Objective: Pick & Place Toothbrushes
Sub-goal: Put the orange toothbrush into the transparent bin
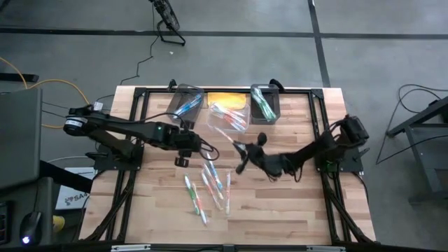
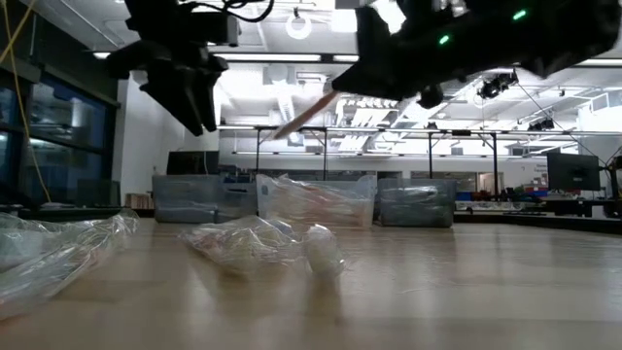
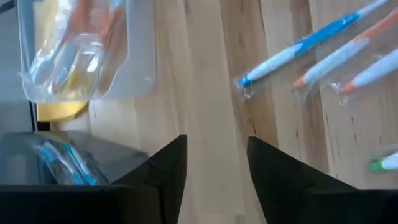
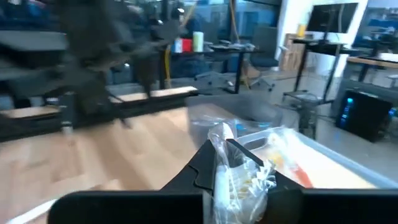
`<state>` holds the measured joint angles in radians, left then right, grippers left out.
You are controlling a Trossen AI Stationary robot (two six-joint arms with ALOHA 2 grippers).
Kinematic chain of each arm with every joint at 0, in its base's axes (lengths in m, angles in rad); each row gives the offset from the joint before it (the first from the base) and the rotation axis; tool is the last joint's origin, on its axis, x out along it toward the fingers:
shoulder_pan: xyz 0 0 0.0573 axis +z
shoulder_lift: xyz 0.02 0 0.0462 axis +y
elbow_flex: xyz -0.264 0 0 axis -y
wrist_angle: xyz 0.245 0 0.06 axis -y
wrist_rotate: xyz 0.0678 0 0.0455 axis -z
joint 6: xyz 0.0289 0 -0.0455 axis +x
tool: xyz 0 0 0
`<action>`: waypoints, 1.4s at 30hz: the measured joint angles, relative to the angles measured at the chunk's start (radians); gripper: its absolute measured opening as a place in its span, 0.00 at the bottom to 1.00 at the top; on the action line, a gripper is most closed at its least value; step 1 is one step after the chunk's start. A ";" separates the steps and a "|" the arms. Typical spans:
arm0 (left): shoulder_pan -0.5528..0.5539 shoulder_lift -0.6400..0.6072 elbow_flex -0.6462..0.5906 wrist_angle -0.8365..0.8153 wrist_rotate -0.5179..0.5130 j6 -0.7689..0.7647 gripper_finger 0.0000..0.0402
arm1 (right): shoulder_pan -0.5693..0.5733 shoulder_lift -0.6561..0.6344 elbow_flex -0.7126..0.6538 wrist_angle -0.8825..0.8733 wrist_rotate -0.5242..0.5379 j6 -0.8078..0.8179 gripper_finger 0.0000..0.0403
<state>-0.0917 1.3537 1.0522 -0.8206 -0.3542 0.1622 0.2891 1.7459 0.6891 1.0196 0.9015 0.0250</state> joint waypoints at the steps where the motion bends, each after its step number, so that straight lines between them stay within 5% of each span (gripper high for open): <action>1: 0.000 -0.008 -0.015 0.016 0.000 -0.007 0.40 | -0.030 -0.004 0.000 -0.014 -0.026 0.011 0.03; 16: 0.000 -0.169 -0.430 0.518 0.037 -0.138 0.37 | -0.369 0.003 0.000 -0.095 -0.360 0.331 0.03; 26: 0.000 -0.182 -0.497 0.644 0.038 -0.171 0.37 | -0.412 0.009 0.000 -0.125 -0.415 0.391 0.05; 42: 0.000 -0.182 -0.497 0.639 0.077 -0.172 0.37 | -0.422 -0.064 0.000 -0.320 -0.430 0.313 0.51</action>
<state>-0.0921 1.1713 0.5549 -0.1820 -0.2771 -0.0101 -0.1333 1.6816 0.6888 0.6998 0.4718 0.3375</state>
